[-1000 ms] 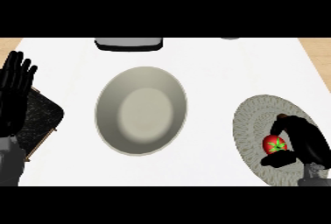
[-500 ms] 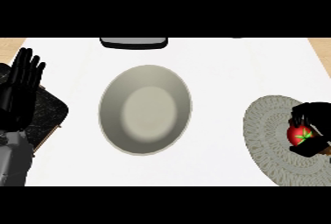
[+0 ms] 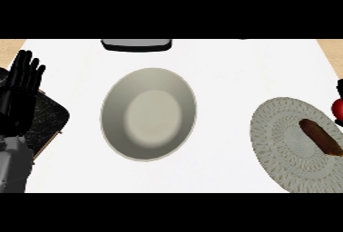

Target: Pick the tomato from the placemat and place it in the bowl

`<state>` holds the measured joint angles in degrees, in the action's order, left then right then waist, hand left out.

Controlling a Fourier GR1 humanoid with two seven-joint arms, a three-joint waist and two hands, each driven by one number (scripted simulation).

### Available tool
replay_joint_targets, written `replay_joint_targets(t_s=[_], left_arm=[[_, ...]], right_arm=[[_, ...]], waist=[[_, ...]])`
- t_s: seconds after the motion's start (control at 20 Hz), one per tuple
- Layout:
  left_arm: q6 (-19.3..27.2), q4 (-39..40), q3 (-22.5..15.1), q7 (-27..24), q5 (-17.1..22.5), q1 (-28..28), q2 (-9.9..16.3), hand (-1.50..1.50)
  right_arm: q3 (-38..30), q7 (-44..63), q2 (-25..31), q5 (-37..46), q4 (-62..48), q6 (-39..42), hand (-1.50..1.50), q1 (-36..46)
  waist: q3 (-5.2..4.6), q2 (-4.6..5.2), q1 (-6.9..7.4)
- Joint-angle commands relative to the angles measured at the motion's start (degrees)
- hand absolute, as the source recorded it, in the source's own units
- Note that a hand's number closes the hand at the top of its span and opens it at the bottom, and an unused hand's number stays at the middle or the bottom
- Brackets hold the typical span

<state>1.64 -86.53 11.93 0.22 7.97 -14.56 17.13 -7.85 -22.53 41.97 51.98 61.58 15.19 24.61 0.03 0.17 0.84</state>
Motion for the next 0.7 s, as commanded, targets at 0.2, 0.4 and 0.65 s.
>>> replay_joint_targets(t_s=[0.2,0.4,0.65], left_arm=[[0.24,-2.15,0.42,0.68,-0.12,2.56,-0.17,0.00],[0.37,0.05,0.63,-1.58,-1.14,1.65,-0.06,0.00],[1.16,-0.28,0.58,-1.23,-1.35,1.89,-0.82,0.00]], right_arm=[[-6.77,-6.44,2.87,-12.18,9.76,11.11,1.50,3.97],[-9.03,-2.77,1.88,-18.44,15.23,18.59,1.50,9.28],[-12.38,6.28,-2.62,-29.45,19.00,29.12,1.50,14.15]], waist=[[-0.08,-0.75,-1.45],[-0.11,-0.60,-1.36],[-0.13,-0.67,-1.34]])
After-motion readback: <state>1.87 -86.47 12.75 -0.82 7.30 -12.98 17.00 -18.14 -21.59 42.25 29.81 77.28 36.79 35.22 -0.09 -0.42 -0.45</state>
